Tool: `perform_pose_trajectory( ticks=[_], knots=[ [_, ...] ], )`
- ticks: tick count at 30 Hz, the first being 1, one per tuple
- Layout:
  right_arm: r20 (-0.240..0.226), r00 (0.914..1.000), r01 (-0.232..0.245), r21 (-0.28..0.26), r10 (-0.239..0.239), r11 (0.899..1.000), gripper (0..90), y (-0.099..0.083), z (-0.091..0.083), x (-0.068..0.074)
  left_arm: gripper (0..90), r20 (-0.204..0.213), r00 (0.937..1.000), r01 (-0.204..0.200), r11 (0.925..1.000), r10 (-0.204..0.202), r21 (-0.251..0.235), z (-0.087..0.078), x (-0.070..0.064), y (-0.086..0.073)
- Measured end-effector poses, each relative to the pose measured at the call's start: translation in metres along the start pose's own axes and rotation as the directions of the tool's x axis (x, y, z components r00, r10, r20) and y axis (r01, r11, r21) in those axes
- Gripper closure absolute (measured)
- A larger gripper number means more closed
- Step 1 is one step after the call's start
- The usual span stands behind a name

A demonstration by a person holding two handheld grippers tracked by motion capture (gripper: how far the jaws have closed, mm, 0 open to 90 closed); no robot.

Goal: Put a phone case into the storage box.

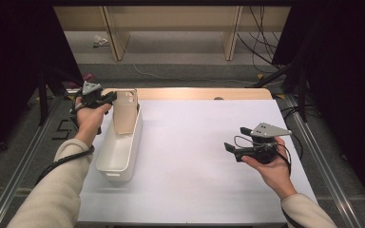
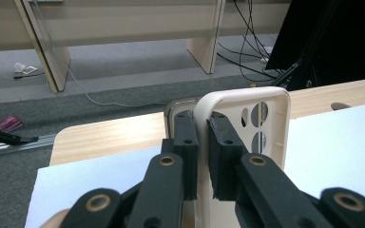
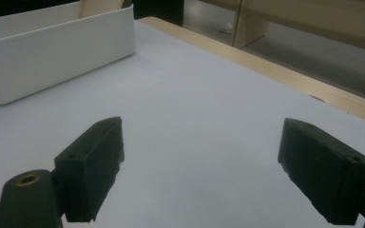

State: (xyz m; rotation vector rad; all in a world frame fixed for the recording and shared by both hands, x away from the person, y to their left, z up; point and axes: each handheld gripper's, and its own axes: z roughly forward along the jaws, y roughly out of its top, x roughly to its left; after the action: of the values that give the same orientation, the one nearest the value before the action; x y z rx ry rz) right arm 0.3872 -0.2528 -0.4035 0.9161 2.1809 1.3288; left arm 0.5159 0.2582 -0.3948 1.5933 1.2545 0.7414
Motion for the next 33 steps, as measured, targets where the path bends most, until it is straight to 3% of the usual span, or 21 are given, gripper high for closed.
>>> perform_pose_trajectory(
  ticks=[19, 33],
  knots=[
    [-0.002, 1.0, 0.0, 0.002, 0.0, 1.0, 16.3, 0.0, -0.0003, -0.0001, 82.7, -0.011, 0.9999, 0.005, 0.9998, -0.005, 0.019, 0.005, 0.0026, -0.0057],
    [-0.002, 1.0, 0.0, 0.003, 0.0, 1.0, 16.3, 0.0001, -0.0005, -0.0002, 81.5, -0.031, 0.9993, -0.017, 0.999, 0.019, 0.042, 0.0085, 0.0039, -0.0064]
  ],
)
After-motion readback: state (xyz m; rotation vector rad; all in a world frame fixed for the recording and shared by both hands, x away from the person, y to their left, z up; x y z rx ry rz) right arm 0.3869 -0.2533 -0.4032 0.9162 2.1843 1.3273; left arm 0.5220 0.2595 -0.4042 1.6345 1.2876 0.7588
